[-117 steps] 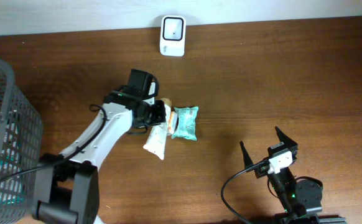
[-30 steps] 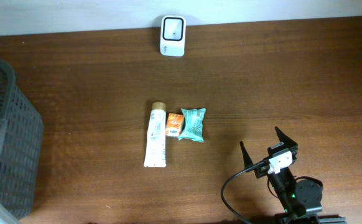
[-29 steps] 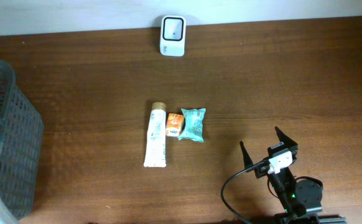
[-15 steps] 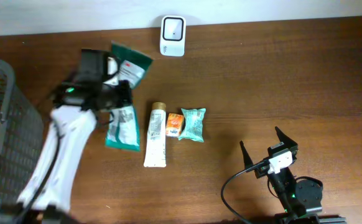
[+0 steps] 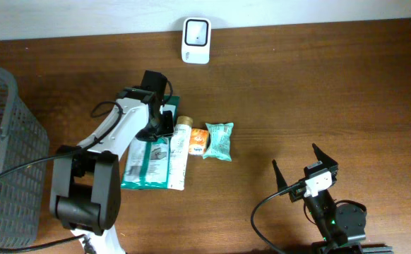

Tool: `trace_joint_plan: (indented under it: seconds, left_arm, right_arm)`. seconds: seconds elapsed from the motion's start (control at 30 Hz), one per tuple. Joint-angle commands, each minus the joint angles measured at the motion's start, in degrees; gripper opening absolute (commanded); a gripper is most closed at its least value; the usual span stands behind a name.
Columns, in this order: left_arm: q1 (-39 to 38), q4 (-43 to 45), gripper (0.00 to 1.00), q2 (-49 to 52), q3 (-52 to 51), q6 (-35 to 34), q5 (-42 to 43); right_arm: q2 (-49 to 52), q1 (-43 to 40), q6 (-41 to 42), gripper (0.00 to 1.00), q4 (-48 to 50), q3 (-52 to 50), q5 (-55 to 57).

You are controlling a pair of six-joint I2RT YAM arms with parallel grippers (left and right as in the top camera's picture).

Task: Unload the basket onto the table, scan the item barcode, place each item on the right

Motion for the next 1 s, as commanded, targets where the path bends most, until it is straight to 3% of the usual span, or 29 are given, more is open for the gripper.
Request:
trace_joint_plan:
  seconds: [0.0,0.23,0.43,0.6,0.73,0.97]
  left_arm:
    - [-0.1,-0.5,0.99,0.5,0.5,-0.2,-0.2]
    - [1.4,-10.3,0.99,-10.9,16.8,-0.1,-0.2]
    - [12.2,-17.6,0.99,-21.8,30.7,5.1,-1.9]
    - [33.0,-17.6,0.99,-30.2,31.0,5.0,-1.7]
    - [43.7,-20.0,1.0,-29.5,29.9,2.1,-3.7]
    - [62.2,-15.6,0.98,-26.6,14.7,-2.6,-9.5]
  right_arm:
    - [-0.4,0.3,0.2,0.98,-0.3,-0.3,0.0]
    - [-0.4,0.3,0.2,0.98,-0.3,-0.3,0.0]
    - [-0.4,0.3,0.2,0.98,-0.3,-0.3,0.1]
    - [-0.4,0.3,0.2,0.98,-0.3,-0.3,0.1]
    - [-0.4,0.3,0.2,0.99,-0.3,-0.3,0.0]
    - [-0.4,0.3,0.2,0.98,-0.3,-0.3,0.0]
